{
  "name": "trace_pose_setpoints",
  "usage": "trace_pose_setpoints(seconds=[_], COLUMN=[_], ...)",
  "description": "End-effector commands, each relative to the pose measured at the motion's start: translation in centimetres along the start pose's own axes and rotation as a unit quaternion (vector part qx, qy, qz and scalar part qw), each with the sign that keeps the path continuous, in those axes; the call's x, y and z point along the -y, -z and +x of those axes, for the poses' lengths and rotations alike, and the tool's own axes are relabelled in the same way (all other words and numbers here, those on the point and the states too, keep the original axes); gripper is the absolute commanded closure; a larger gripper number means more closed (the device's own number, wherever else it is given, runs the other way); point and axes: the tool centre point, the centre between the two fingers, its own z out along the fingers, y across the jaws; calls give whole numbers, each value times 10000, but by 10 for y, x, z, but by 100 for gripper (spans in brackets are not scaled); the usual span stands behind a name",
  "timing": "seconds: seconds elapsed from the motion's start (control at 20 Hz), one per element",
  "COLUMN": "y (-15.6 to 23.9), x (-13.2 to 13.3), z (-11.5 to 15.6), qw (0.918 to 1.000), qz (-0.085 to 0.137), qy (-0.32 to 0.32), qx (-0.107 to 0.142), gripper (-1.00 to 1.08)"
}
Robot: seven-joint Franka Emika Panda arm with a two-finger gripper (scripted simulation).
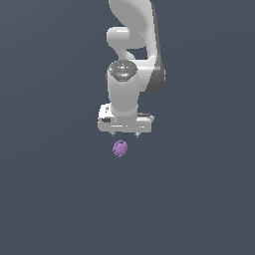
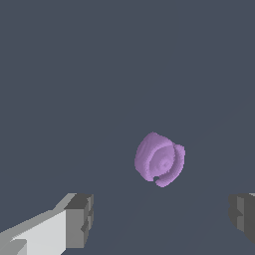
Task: Pick up the object and move it to a goal position.
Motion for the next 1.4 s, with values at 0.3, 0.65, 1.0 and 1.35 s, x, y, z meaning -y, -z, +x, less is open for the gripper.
trace_pose_setpoints(seconds=[0.3, 0.65, 1.0, 1.35], y=[10, 17, 6, -20], x=[-12, -18, -19, -20], z=[6, 8, 8, 7], qw=[9999, 9997, 9995, 9958], qz=[-108, -170, -135, -67], qy=[23, 63, -224, -900], qx=[-98, -148, -152, -160], gripper=[-92, -92, -92, -92])
